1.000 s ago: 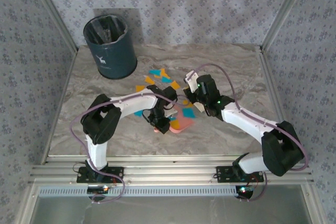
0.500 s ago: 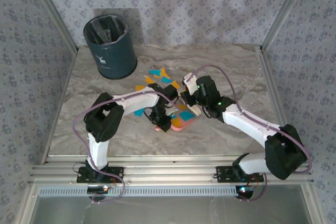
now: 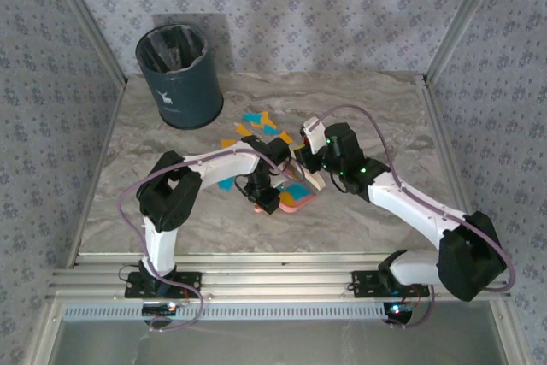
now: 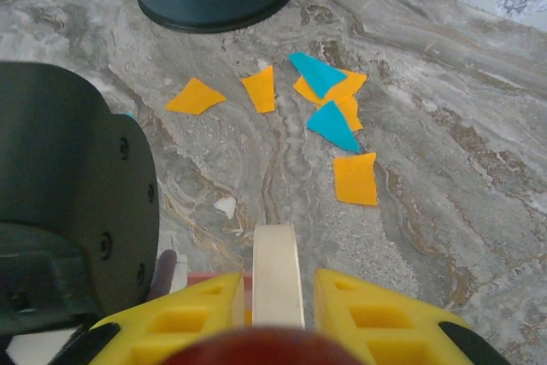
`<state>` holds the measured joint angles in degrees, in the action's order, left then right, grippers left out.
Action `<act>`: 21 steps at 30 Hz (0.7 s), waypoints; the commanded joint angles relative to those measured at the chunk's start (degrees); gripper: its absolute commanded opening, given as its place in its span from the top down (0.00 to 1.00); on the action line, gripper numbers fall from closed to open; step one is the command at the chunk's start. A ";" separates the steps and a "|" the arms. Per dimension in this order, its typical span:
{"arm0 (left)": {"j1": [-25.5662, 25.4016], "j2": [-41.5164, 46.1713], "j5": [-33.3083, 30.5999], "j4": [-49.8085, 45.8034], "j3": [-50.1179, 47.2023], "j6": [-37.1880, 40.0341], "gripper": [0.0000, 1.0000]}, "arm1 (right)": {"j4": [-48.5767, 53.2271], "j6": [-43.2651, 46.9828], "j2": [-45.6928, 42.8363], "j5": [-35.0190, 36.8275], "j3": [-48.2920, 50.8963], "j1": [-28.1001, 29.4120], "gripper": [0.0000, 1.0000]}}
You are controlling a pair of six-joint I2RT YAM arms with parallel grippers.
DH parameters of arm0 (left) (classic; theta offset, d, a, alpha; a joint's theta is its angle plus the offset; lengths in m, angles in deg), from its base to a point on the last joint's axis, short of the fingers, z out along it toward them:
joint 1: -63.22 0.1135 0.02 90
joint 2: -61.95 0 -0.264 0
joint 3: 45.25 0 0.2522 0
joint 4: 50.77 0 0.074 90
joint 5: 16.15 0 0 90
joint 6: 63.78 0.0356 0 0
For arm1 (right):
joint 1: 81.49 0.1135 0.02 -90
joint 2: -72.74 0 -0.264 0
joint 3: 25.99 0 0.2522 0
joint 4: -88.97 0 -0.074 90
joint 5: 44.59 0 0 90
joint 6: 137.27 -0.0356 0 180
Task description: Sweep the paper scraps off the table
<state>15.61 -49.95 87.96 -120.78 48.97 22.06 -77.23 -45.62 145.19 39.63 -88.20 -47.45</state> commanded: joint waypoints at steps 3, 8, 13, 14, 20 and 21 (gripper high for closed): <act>0.56 2.55 -2.12 1.29 -0.63 -0.94 1.00 | -1.58 -1.99 -5.36 2.55 0.13 -0.28 1.00; 0.74 6.90 -5.50 3.54 -2.58 -1.07 1.00 | -1.54 -3.16 -9.26 13.35 0.96 -1.11 1.00; 2.01 12.15 -7.62 5.94 -4.44 -1.46 1.00 | 1.66 -6.46 -11.74 19.09 2.10 -3.82 1.00; 2.35 13.14 -7.78 6.35 -4.71 -1.50 1.00 | 2.24 -6.77 -12.25 19.28 2.43 -4.68 1.00; 5.07 17.49 -6.01 6.85 -4.40 -1.20 1.00 | 3.68 -7.64 -14.58 17.90 3.75 -9.76 1.00; 5.65 18.24 -5.33 6.83 -4.20 -1.21 1.00 | 3.89 -7.63 -14.89 17.57 3.84 -10.38 1.00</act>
<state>20.02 -34.47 81.56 -114.55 44.21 21.20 -73.89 -51.81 132.20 56.39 -84.63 -56.67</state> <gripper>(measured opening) 0.277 0.263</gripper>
